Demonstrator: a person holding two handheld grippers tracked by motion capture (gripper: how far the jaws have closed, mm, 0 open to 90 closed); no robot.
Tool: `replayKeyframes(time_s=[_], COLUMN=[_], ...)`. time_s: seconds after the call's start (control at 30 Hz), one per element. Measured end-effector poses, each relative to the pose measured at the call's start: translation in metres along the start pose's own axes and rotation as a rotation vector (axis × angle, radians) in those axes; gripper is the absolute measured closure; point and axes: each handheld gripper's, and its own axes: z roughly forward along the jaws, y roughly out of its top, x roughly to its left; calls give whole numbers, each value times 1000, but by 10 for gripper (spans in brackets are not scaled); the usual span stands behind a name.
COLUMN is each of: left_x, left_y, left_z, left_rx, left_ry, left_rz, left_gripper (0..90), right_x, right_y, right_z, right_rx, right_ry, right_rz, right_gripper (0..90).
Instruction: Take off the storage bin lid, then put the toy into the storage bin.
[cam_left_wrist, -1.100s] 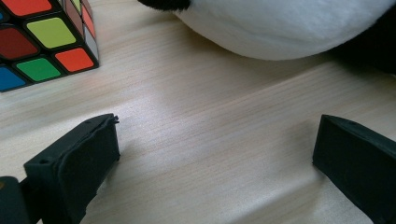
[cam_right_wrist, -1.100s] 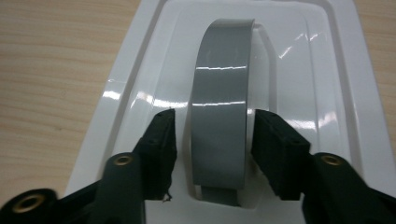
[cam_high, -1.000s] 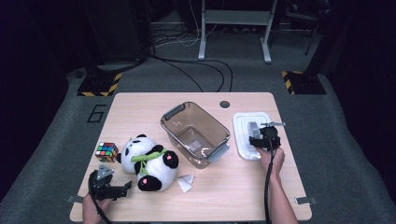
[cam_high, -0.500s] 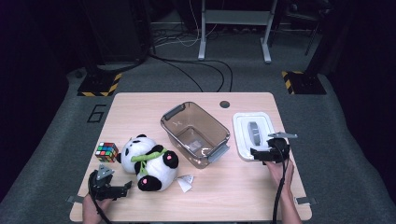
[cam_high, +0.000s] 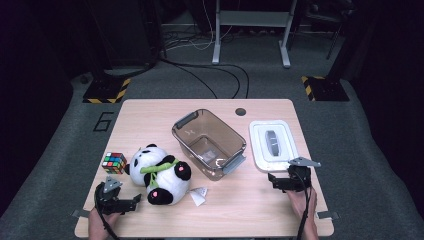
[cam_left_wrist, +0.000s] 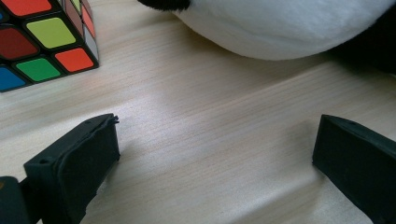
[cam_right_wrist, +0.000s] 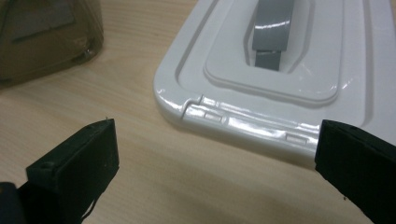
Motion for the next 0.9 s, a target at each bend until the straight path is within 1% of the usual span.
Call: replayKeyframes(time_s=[0.17,0.23,0.3,0.33,0.43,0.47,0.5,0.53,0.6,0.63,0.87,0.9], left_x=[0,0,0,0,0,0,0,0,0,0,0,-1], left_y=[0,0,0,0,0,0,0,0,0,0,0,-1], left_z=[0,0,0,0,0,0,1,0,0,0,0,1], left_rx=[0,0,-1,-1,-1,0,-8,-4,-1,1,4,-10], left_ry=[0,1,1,1,0,0,4,3,3,2,6,14], left_rz=[0,0,0,0,0,0,-4,-3,0,-2,-4,-8], left_gripper=[3,3,3,3,3,3,3,3,3,3,4,4], right_x=[-1,0,2,3,5,6,8,9,12,13,12,12], right_y=[-21,-25,-28,-30,-36,-37,-37,-37,-38,-38,-38,-38], right_z=[1,0,-3,-4,-3,-1,-1,-1,0,0,0,0], right_rx=[36,47,40,41,50,66,70,75,82,79,81,81], right_ry=[9,-1,-16,-19,-16,-15,-16,-20,-31,-34,-31,-32], right_rz=[7,-7,-36,-34,-64,-69,-88,-106,-111,-104,-111,-111], right_gripper=[0,0,0,0,0,0,0,0,0,0,0,0])
